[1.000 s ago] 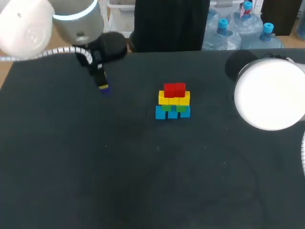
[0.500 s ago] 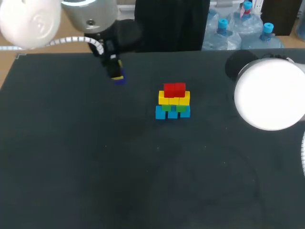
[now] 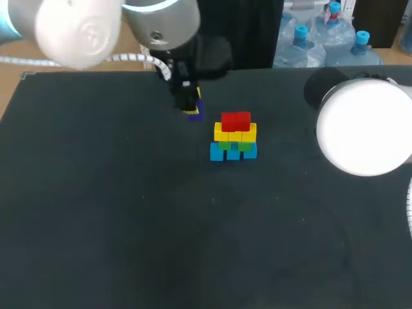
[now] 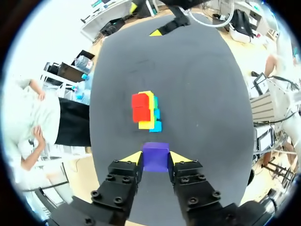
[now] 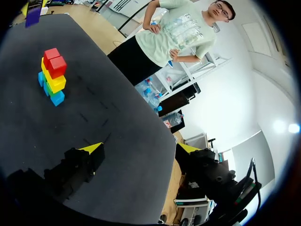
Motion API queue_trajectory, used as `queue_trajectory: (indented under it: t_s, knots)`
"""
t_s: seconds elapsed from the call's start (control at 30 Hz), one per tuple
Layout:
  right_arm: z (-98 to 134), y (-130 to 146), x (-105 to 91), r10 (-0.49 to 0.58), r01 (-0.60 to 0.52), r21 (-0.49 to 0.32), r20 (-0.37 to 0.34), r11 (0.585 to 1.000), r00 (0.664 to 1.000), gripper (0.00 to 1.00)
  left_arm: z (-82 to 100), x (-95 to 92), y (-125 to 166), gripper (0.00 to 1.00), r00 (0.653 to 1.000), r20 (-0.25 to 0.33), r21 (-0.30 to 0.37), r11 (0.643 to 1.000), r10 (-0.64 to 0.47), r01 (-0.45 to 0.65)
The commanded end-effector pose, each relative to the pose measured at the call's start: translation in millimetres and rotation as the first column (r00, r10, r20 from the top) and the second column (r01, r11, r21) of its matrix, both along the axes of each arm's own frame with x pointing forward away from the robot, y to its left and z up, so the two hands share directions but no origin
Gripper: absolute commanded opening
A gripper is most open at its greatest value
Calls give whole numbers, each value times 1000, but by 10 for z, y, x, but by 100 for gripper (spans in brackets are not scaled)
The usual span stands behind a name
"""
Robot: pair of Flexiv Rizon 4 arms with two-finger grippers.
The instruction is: Place the blue cubes, place green cubes on the blue cubes, place the yellow cubes on the green cubes, then place the red cubes on the yellow cubes, and place purple cube on the red cubes.
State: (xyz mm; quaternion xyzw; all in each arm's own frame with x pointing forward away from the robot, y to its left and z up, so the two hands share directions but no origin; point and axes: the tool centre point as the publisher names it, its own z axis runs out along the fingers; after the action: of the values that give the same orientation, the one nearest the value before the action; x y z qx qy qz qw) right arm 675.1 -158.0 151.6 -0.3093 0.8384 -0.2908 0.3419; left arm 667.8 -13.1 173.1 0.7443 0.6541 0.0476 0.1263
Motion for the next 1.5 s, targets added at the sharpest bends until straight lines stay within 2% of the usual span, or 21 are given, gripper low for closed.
queue_trajectory:
  t_s: [0.03, 0.37, 0.8, 1.13, 1.5]
  knots:
    - [-5, -9, -2, 2, -2, 1, 3, 1000, 1000, 100, -109, 134, -268, 0, 999, -27, 54, 998, -22, 24]
    - [-5, -9, -2, 2, -2, 1, 3, 1000, 1000, 100, -197, 253, -567, 0, 998, -45, 58, 998, -33, 35]
    - [-5, -9, -2, 2, -2, 1, 3, 1000, 1000, 100, -287, 424, -743, 0, 998, -43, 86, 995, -40, 44]
    - [-5, -9, -2, 2, -2, 1, 3, 1000, 1000, 100, -355, 562, -795, 0, 998, -44, 101, 994, -37, 41]
    - [-5, -9, -2, 2, -2, 1, 3, 1000, 1000, 100, -425, 629, -773, 0, 999, -48, 102, 994, -23, 28]
